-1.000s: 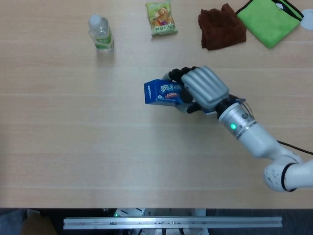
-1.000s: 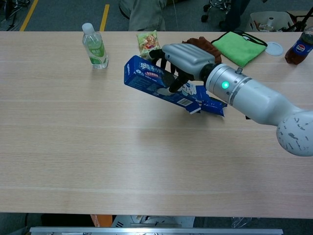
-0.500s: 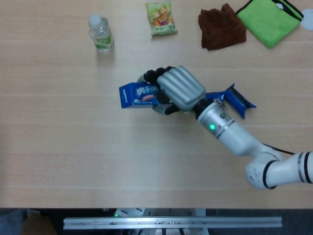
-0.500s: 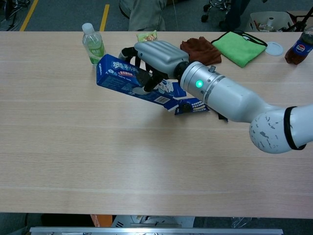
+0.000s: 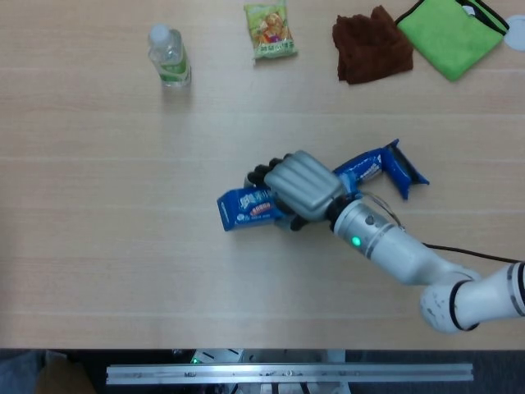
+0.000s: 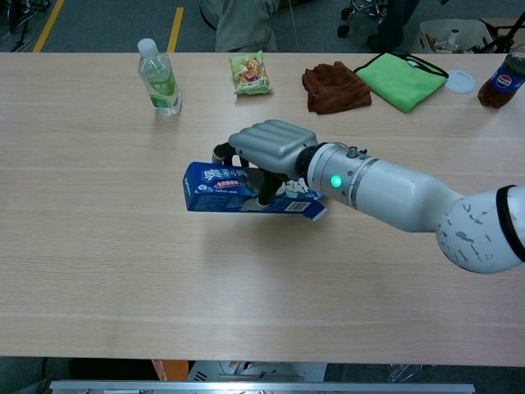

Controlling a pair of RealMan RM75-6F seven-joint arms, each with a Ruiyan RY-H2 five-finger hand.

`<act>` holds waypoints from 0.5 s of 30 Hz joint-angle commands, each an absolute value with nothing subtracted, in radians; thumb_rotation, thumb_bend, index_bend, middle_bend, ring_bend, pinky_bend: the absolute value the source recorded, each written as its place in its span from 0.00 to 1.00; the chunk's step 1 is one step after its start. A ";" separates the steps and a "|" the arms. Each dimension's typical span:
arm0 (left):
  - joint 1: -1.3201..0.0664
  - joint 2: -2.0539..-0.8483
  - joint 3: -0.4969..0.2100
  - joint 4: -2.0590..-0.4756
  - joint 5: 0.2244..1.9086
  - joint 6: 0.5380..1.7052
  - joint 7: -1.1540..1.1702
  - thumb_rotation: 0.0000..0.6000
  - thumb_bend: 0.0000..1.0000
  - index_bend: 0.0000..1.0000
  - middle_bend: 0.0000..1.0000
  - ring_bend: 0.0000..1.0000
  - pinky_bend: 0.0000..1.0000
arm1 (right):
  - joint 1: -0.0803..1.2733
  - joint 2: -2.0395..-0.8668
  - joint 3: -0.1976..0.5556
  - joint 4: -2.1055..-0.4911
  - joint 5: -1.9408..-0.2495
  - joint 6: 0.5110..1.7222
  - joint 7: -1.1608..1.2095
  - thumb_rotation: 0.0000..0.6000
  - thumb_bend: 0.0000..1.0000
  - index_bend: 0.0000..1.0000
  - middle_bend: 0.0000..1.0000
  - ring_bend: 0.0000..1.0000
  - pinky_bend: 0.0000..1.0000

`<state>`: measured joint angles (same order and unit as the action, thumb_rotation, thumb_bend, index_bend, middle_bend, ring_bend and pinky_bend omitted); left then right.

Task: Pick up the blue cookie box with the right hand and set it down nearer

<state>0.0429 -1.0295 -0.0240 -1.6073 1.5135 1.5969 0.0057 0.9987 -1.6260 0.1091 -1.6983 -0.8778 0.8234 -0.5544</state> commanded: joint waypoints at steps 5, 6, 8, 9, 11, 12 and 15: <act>0.039 -1.036 -0.021 -1.606 1.517 1.590 0.009 1.00 0.26 0.29 0.24 0.19 0.26 | 1.027 -1.593 0.043 -1.763 -0.784 0.858 -0.667 1.00 0.20 0.29 0.32 0.31 0.42; 0.038 -1.037 -0.021 -1.605 1.518 1.591 0.009 1.00 0.26 0.29 0.24 0.19 0.26 | 1.031 -1.592 0.040 -1.763 -0.777 0.859 -0.673 1.00 0.20 0.26 0.30 0.29 0.40; 0.038 -1.038 -0.021 -1.605 1.518 1.590 0.010 1.00 0.26 0.29 0.24 0.19 0.26 | 1.035 -1.592 0.037 -1.761 -0.775 0.864 -0.678 1.00 0.19 0.18 0.25 0.24 0.36; 0.038 -1.038 -0.021 -1.605 1.518 1.590 0.010 1.00 0.26 0.29 0.24 0.19 0.26 | 1.035 -1.593 0.037 -1.761 -0.775 0.867 -0.678 1.00 0.19 0.15 0.23 0.22 0.34; 0.038 -1.037 -0.021 -1.605 1.516 1.590 0.010 1.00 0.26 0.29 0.24 0.19 0.26 | 1.035 -1.597 0.038 -1.758 -0.781 0.875 -0.673 1.00 0.19 0.12 0.21 0.19 0.32; 0.039 -1.036 -0.022 -1.604 1.516 1.591 0.009 1.00 0.26 0.29 0.24 0.19 0.26 | 1.034 -1.597 0.038 -1.756 -0.785 0.877 -0.670 1.00 0.19 0.11 0.21 0.18 0.31; 0.039 -1.036 -0.022 -1.604 1.514 1.591 0.008 1.00 0.26 0.29 0.24 0.19 0.26 | 1.028 -1.593 0.045 -1.758 -0.806 0.886 -0.651 1.00 0.19 0.11 0.19 0.16 0.30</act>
